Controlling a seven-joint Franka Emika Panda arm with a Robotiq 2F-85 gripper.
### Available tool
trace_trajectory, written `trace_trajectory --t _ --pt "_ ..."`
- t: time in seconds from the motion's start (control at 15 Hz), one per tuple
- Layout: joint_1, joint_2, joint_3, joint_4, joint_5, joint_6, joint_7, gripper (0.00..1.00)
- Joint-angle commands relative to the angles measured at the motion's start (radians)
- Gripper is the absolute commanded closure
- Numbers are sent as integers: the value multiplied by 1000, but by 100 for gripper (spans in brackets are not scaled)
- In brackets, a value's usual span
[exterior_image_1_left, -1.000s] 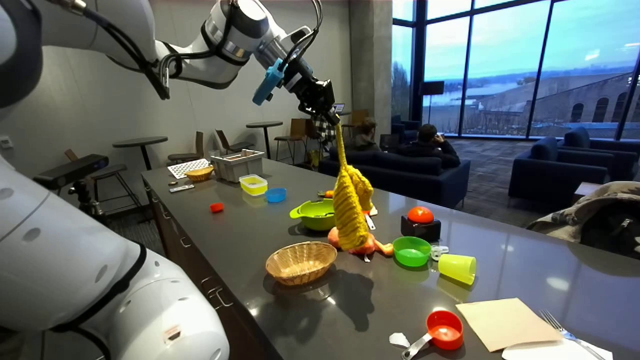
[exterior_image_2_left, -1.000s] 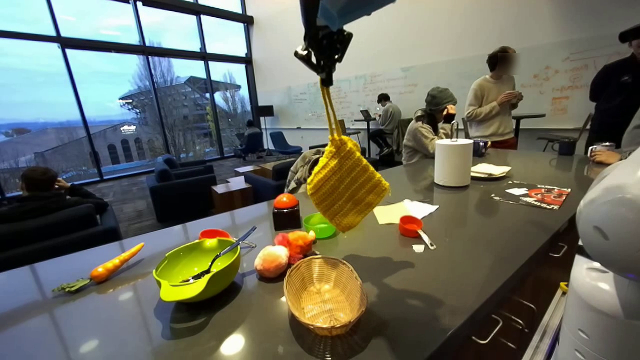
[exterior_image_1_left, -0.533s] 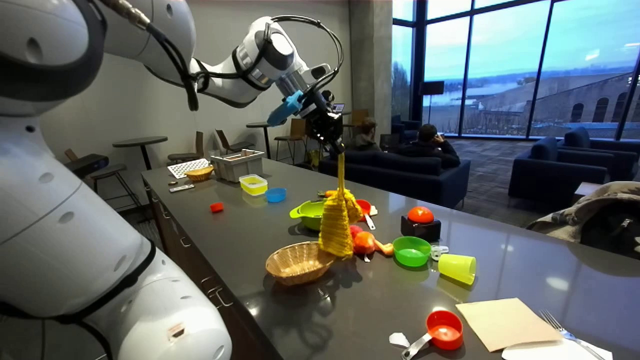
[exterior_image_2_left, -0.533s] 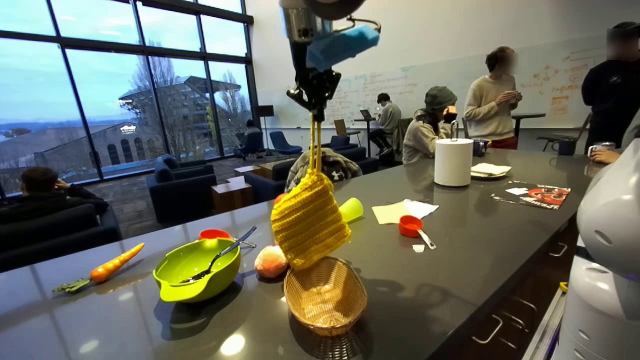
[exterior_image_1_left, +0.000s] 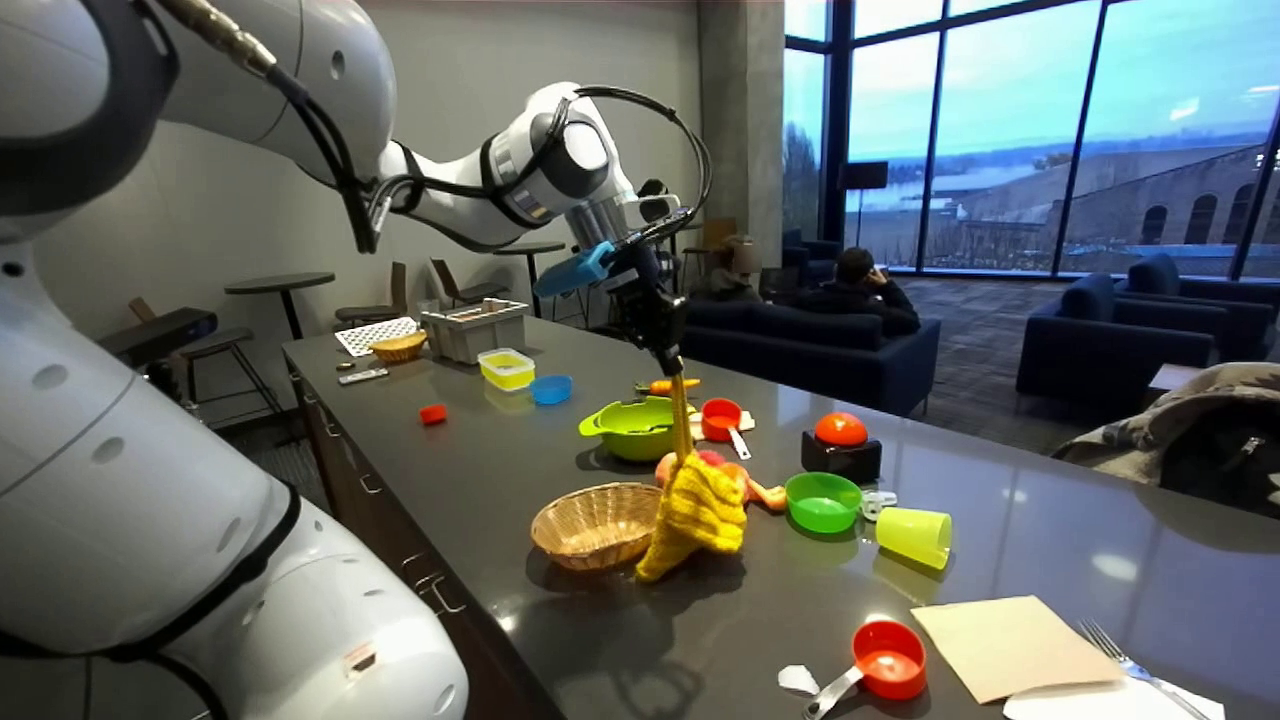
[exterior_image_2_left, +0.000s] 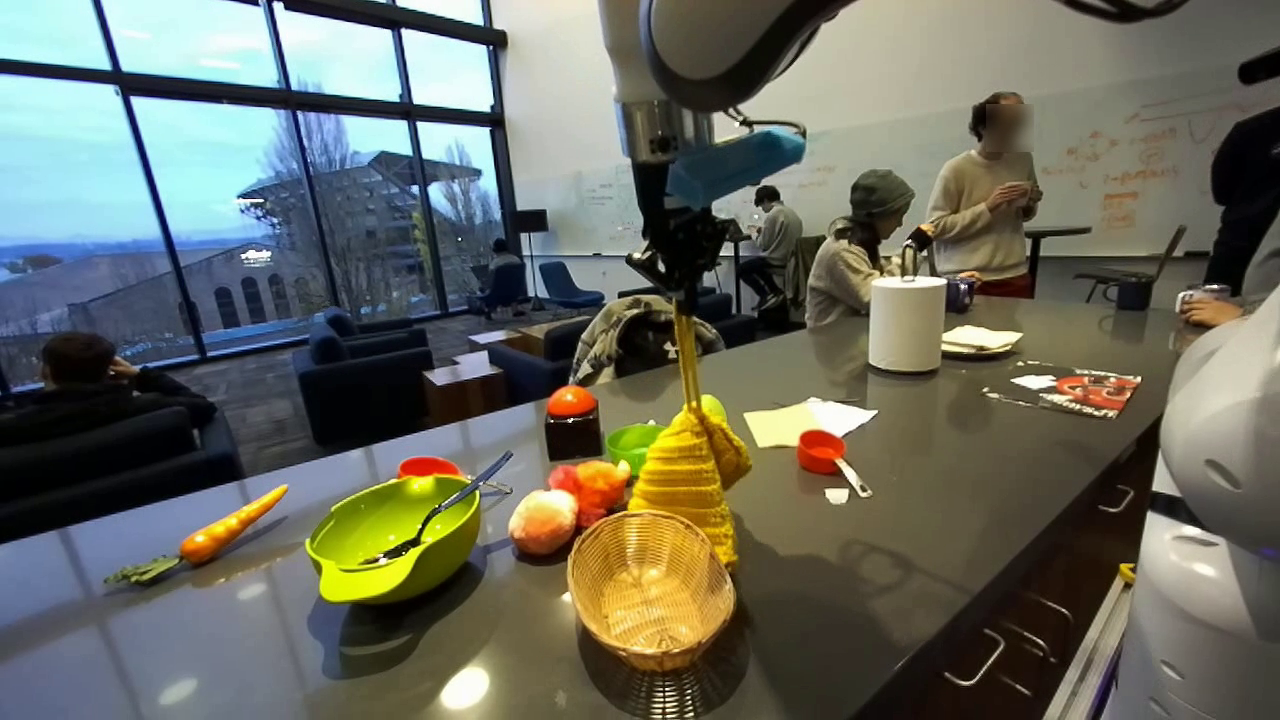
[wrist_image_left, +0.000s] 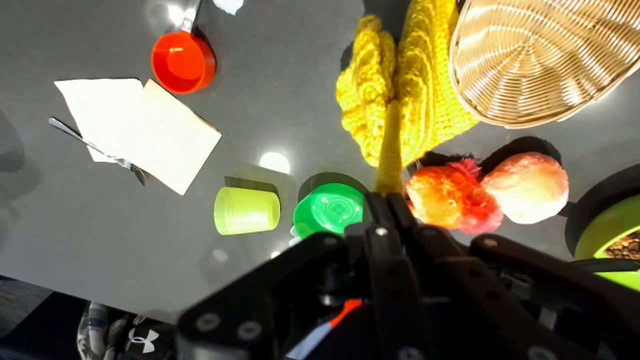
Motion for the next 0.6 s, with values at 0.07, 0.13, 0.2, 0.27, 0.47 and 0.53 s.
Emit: trace_trajectory --t 0.07,0.13,0.2,0.27,0.47,0.53 --pt "10 -88 -1 -16 -3 -29 -3 99" --pt "5 -104 -1 -14 -7 -31 0 99" --pt "2 -125 -3 -19 -8 -24 6 99" --pt "-1 -145 -3 -23 -3 -23 15 99" --pt "0 -193 8 -32 7 -14 35 99" --pt "2 -200 16 -32 10 -11 40 99"
